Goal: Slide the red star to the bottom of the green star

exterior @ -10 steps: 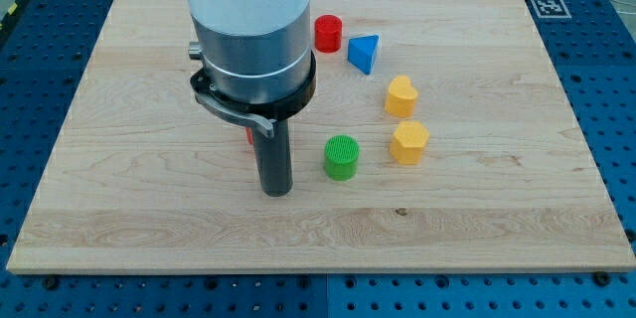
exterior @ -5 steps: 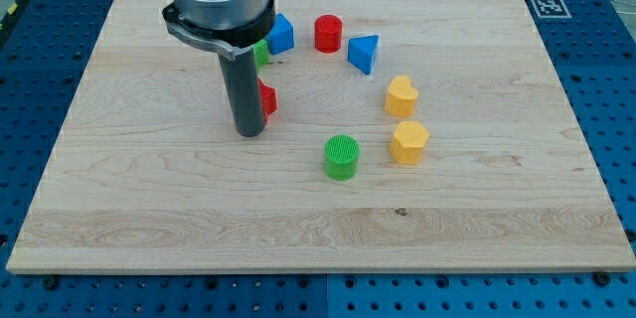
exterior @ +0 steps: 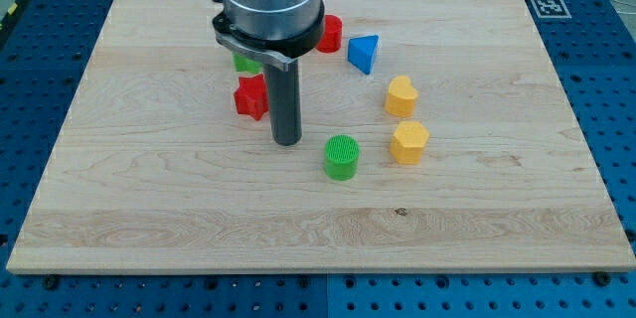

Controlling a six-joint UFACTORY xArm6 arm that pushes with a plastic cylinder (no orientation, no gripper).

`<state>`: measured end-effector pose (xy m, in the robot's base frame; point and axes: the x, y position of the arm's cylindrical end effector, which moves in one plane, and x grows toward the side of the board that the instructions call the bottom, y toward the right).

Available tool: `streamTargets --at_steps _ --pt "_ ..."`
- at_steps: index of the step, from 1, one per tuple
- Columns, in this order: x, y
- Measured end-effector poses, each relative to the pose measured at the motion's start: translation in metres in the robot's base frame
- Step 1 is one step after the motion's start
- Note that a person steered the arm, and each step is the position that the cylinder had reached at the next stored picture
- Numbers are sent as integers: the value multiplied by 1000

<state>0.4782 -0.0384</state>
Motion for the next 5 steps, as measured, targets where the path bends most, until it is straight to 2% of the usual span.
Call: streamTargets --at_steps 2,5 --pt "-20 -18" --pt "-35 -93"
